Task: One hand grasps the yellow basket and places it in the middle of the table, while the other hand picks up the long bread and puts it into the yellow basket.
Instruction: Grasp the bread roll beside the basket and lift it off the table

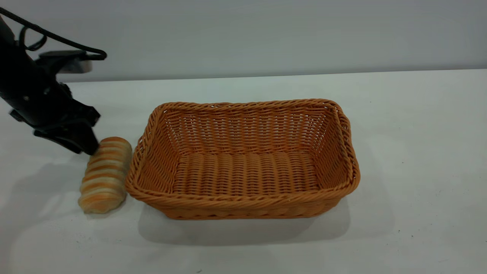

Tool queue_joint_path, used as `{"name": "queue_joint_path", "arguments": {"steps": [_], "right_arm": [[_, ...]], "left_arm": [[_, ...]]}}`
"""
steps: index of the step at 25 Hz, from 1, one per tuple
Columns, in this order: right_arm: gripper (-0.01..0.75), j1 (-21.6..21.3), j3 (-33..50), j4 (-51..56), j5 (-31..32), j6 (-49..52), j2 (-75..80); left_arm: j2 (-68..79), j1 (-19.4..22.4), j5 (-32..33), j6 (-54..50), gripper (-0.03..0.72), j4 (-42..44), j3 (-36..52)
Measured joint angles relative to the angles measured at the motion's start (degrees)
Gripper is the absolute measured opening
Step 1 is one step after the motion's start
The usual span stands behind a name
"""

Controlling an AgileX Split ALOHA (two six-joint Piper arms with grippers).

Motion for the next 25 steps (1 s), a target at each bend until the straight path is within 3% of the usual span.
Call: {"name": "queue_joint_path", "arguments": {"steps": [3, 6, 12, 17, 20, 25], "right_arm": [[0.428, 0.0, 0.0, 0.0, 0.1, 0.0, 0.0], [0.426, 0.0, 0.0, 0.0, 0.1, 0.4, 0.0], [0.397, 0.0, 0.0, 0.2, 0.1, 0.5, 0.0], [0.382, 0.0, 0.0, 0.2, 0.1, 0.7, 0.0], [0.38, 0.0, 0.0, 0.2, 0.1, 0.7, 0.0], [0.38, 0.0, 0.0, 0.2, 0.1, 0.7, 0.0]], "left_arm": [[1.0, 0.0, 0.9, 8.8, 0.3, -8.3, -0.1], [2.0, 0.0, 1.3, 12.2, 0.3, -11.2, -0.3], [4.0, 0.0, 1.2, 12.6, 0.3, -11.6, -0.6], [4.8, -0.1, 1.1, 5.9, 0.295, -4.7, -1.1], [4.9, -0.3, 0.9, 2.6, 0.236, -1.8, -1.2], [4.9, -0.3, 0.8, 1.7, 0.025, -0.7, -1.2]]}}
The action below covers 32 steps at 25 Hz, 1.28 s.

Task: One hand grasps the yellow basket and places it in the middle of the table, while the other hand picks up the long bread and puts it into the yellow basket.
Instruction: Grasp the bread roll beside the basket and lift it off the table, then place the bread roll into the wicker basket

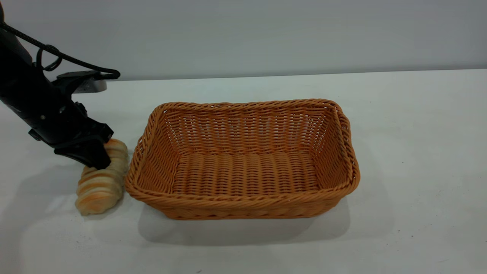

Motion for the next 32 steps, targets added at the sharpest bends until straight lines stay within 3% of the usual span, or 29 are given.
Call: {"name": "queue_joint_path", "arguments": {"steps": [10, 14, 21, 25, 32], "right_arm": [[0.38, 0.0, 0.5, 0.0, 0.6, 0.0, 0.0], [0.38, 0.0, 0.5, 0.0, 0.6, 0.0, 0.0], [0.358, 0.0, 0.5, 0.0, 0.7, 0.2, -3.0], [0.331, 0.0, 0.5, 0.0, 1.1, 0.9, -6.1], [0.308, 0.0, 0.6, -0.3, 1.2, 1.8, -6.3]], "left_arm": [[-12.8, 0.1, 0.6, -0.6, 0.003, 2.5, 0.6], [-17.6, -0.9, 3.9, 2.1, 0.003, 0.6, 0.2], [-18.2, -10.0, 13.6, 9.7, 0.003, -3.5, -5.1], [-18.1, -15.5, 16.6, 9.8, 0.003, -0.8, -8.3], [-13.4, -21.0, 22.4, 10.0, 0.003, 3.9, -13.5]]}}
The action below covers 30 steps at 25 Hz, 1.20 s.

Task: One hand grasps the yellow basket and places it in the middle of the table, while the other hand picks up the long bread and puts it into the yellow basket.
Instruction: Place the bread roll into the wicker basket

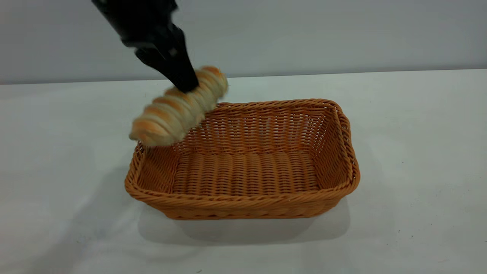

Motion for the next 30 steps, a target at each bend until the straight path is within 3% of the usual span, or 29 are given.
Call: {"name": "queue_joint_path", "arguments": {"steps": [8, 16, 19, 25, 30], "right_arm": [[0.305, 0.0, 0.0, 0.0, 0.1, 0.0, 0.0], [0.302, 0.0, 0.0, 0.0, 0.1, 0.1, 0.0], [0.301, 0.0, 0.0, -0.2, 0.1, 0.4, 0.0], [0.301, 0.0, 0.0, -0.8, 0.1, 1.3, 0.0], [0.301, 0.0, 0.0, -1.0, 0.1, 1.8, 0.0]], "left_arm": [[9.2, -4.2, 3.0, -1.0, 0.003, 4.6, -7.1], [15.2, -5.9, 3.3, -4.2, 0.013, 7.6, -16.3], [15.8, -6.9, 3.3, -4.2, 0.088, 7.6, -18.2], [16.0, -9.0, 3.5, -5.8, 0.398, 7.6, -18.9], [14.7, -9.1, 4.1, -9.6, 0.44, 7.9, -18.9]]}}
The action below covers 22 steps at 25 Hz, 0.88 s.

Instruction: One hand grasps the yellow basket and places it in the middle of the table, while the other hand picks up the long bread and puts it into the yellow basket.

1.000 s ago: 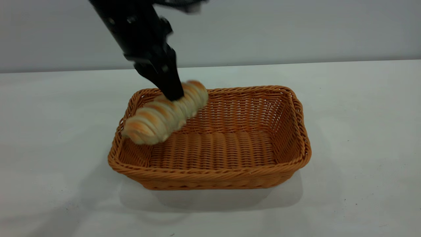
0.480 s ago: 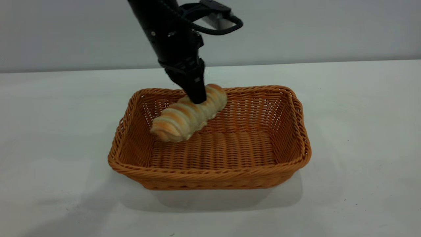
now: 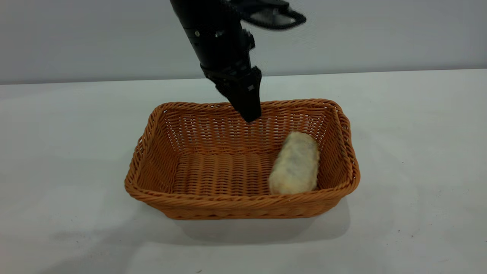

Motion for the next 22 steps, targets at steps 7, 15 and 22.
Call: {"name": "queue_joint_path", "arguments": {"steps": [7, 15, 22], "right_arm": [[0.301, 0.0, 0.0, -0.7, 0.0, 1.3, 0.0], [0.301, 0.0, 0.0, -1.1, 0.0, 1.6, 0.0], [0.301, 0.0, 0.0, -1.2, 0.0, 1.6, 0.0]], "left_arm": [[-14.0, 0.0, -0.3, -8.0, 0.436, 4.9, 0.0], [-34.7, 0.0, 4.5, -18.6, 0.436, 14.7, 3.0], [-61.5, 0.0, 5.3, -25.1, 0.436, 21.4, 17.4]]}}
